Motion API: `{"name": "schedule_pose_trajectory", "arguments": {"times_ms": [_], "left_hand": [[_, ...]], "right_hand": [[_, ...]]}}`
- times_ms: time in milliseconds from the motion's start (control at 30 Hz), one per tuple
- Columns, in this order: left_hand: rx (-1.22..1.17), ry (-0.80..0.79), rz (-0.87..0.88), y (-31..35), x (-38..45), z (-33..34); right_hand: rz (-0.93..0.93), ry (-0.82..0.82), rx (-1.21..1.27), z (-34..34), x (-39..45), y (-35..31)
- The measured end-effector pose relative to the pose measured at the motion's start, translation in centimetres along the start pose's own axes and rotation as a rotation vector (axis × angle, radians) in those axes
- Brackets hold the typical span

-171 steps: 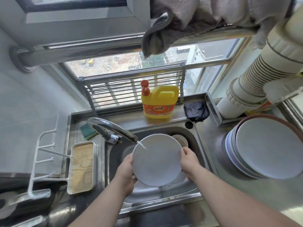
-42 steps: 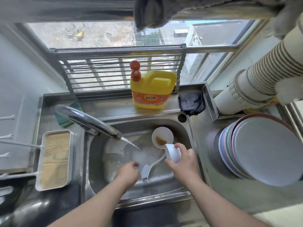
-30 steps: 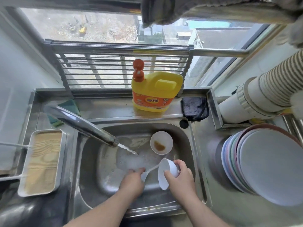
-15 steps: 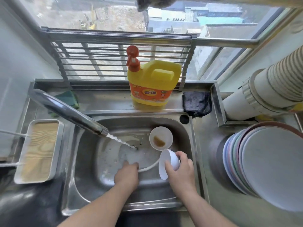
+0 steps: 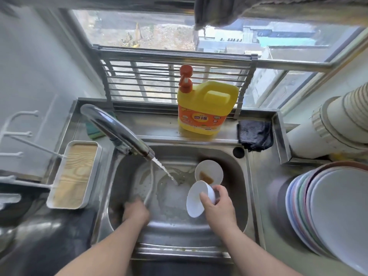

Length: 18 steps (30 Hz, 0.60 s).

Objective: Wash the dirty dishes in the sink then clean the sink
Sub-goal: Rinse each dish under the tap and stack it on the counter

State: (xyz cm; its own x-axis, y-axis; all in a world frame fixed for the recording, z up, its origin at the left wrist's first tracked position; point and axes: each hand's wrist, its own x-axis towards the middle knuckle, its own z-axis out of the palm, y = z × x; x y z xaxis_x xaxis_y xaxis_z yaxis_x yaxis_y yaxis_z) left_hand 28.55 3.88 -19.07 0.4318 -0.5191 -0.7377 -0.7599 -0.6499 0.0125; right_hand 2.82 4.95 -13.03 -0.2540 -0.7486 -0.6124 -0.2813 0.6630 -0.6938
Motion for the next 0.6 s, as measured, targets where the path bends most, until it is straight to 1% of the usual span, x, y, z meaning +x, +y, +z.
{"name": "schedule_pose_trajectory", "arguments": {"times_ms": [100, 200, 267, 300, 367, 433, 467, 533, 600], "left_hand": [[0.024, 0.055, 0.040, 0.0, -1.1, 0.0], [0.031, 0.065, 0.068, 0.5, -2.3, -0.8], [-0.043, 0.055, 0.113, 1.2, -3.0, -2.0], [-0.154, 0.045, 0.149, 1.9, -3.4, -2.6], [-0.509, -0.014, 0.182, 3.9, -4.8, -4.1], [-0.900, -0.173, 0.101, 6.1, -6.8, -5.6], [-1.055, -0.263, 0.044, 6.9, -7.8, -6.2], [-1.288, -0.376, -0.042, 7.5, -9.5, -7.1], [-1.393, -0.383, -0.072, 7.5, -10.5, -7.7]], "right_hand": [[0.059, -0.072, 0.070, 0.8, 0.3, -0.3], [0.100, -0.100, 0.150, 1.4, 0.6, -1.5], [0.144, -0.121, 0.259, 1.7, 1.0, -2.8], [0.160, -0.138, 0.304, 1.9, 1.1, -3.5], [0.178, -0.188, 0.366, 2.4, 1.2, -5.2], [0.205, -0.239, 0.417, 2.9, 1.0, -7.0], [0.233, -0.255, 0.451, 3.2, 0.8, -7.7], [0.295, -0.284, 0.528, 3.5, 0.3, -8.9], [0.325, -0.317, 0.567, 3.7, -0.1, -9.7]]}}
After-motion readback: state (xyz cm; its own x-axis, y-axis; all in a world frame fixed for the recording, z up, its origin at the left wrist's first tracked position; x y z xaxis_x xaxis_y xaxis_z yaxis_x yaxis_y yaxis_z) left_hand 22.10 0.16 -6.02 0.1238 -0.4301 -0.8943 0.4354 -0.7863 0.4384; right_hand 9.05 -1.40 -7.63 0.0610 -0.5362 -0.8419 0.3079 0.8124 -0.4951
